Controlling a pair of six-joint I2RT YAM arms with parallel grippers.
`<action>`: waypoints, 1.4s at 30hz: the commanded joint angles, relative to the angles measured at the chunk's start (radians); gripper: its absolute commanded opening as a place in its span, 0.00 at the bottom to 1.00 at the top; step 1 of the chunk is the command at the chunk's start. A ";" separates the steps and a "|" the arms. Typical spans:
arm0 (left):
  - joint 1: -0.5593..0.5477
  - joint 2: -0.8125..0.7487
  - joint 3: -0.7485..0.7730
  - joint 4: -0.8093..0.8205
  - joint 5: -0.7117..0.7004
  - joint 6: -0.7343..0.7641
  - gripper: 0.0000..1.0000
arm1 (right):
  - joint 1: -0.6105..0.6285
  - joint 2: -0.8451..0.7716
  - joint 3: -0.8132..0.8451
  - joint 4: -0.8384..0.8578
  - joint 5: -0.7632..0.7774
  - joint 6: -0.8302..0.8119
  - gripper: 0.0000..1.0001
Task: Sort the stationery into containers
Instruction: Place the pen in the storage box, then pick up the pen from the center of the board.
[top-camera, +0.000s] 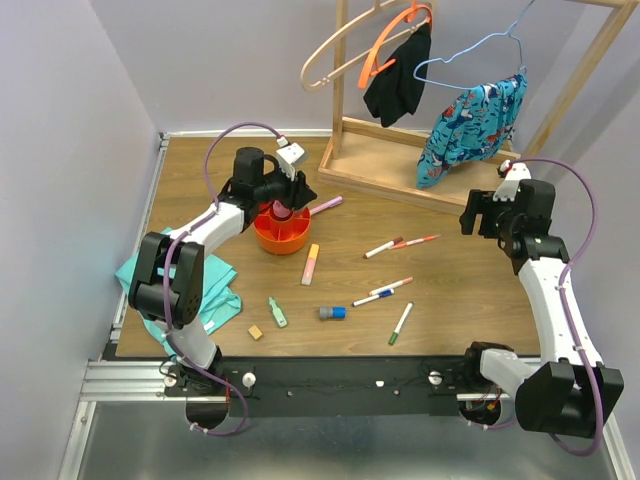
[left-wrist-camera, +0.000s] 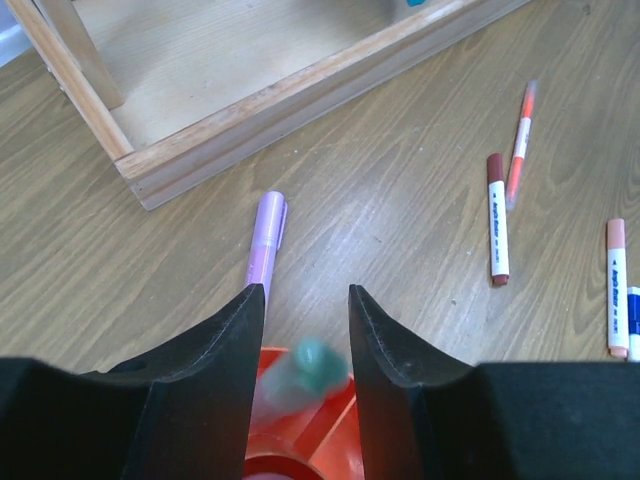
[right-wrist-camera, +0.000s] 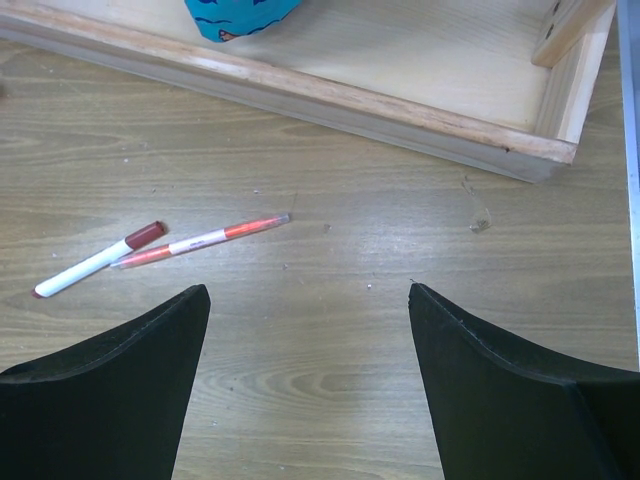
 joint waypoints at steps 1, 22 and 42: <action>0.008 -0.047 0.049 -0.039 0.019 0.022 0.49 | -0.005 -0.031 -0.006 0.014 -0.004 0.003 0.88; -0.256 0.413 0.982 -1.103 -0.381 0.449 0.56 | -0.005 -0.056 -0.063 0.046 0.000 0.033 0.88; -0.319 0.678 1.096 -1.104 -0.642 0.435 0.58 | -0.005 -0.017 -0.047 0.073 -0.060 0.096 0.88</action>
